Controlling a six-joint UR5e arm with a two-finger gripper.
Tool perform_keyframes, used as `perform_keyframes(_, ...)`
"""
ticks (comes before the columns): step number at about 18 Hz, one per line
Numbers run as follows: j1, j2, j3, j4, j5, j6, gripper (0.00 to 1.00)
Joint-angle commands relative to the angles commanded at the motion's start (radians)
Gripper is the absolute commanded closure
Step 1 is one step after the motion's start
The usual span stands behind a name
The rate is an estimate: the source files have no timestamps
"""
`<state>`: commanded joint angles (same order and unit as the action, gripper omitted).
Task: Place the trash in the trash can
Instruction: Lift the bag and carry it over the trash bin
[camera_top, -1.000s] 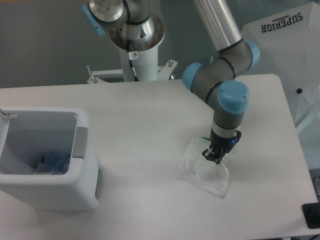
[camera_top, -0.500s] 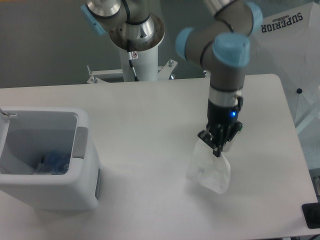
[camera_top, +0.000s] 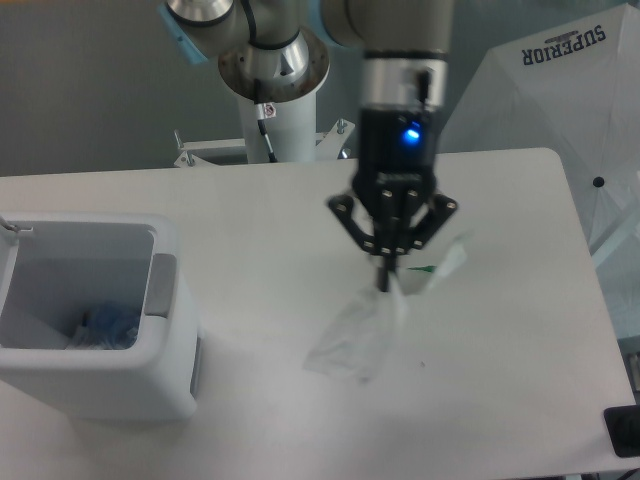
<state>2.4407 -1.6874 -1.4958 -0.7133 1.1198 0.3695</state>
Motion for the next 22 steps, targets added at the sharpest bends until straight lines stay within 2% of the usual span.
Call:
perform_keyframes(10,-0.199,0.003,0.045,0.026,-0.020,-0.004,1.00)
perform_keyframes(15,-0.272,0.014,0.008,0.025,-0.018,-0.131,1.00)
perform_keyframes(19,-0.295,0.066,-0.081,0.026,-0.018,-0.149,1.00)
perform_keyframes(22,-0.298,0.084,-0.133,0.026,-0.018,-0.146,1.00)
